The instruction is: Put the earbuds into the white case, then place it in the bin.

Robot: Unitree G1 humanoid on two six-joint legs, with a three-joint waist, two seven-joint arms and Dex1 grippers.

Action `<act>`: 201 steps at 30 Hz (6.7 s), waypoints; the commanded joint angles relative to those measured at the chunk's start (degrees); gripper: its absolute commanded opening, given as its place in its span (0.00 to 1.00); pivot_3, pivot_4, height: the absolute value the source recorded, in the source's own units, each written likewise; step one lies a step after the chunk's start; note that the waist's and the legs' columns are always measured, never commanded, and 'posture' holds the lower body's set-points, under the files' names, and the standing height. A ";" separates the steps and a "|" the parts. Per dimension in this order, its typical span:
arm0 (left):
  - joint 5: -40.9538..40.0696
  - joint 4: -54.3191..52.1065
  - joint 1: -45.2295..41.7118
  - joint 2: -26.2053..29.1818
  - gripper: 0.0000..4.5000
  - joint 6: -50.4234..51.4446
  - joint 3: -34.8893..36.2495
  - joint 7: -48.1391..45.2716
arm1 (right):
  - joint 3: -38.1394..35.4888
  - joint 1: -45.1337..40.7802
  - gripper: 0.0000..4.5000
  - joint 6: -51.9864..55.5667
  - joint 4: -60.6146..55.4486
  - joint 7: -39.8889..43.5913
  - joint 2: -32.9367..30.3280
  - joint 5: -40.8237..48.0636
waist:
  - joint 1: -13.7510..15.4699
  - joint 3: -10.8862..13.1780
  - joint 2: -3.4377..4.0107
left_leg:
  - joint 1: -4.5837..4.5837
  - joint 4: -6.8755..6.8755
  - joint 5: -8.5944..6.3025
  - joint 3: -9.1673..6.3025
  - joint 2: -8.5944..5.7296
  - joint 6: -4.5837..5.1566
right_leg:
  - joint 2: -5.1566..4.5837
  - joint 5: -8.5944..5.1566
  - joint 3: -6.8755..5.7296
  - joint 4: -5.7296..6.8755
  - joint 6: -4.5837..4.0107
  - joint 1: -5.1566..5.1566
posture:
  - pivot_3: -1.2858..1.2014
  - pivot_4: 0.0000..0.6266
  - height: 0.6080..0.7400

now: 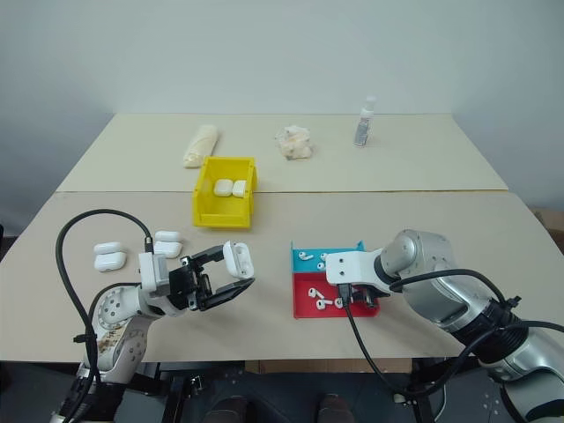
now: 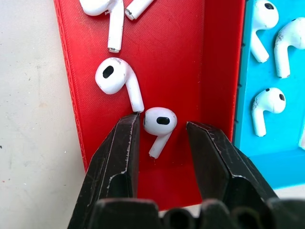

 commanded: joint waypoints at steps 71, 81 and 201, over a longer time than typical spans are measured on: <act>-15.33 -13.30 -9.21 -3.62 0.62 17.63 -0.76 -3.60 | -38.18 -1.66 0.18 -25.13 -0.43 -0.98 30.87 52.66 | -0.21 -0.05 0.03 | 0.13 0.01 0.01 -0.09 0.00 0.00 | 0.04 0.02 0.02 0.07 0.02 0.10 | 0.52 0.24 1.00; -14.79 -13.18 -9.16 -2.91 0.62 17.81 -0.89 -3.93 | -35.05 -0.25 0.18 -27.76 -0.15 -1.86 31.30 52.53 | -0.15 -0.04 0.03 | 0.13 0.01 0.01 -0.09 0.00 0.00 | 0.03 0.02 0.02 0.07 0.02 0.10 | 0.52 0.24 1.00; 0.54 -6.09 3.88 4.80 0.62 7.58 -0.03 -1.95 | -0.52 -25.24 0.38 -51.23 58.35 11.03 17.80 -7.25 | -0.43 -0.01 0.10 | -0.02 -0.07 0.08 0.16 0.02 -0.13 | 0.03 0.02 0.06 0.07 -0.01 -0.17 | 0.52 0.24 1.00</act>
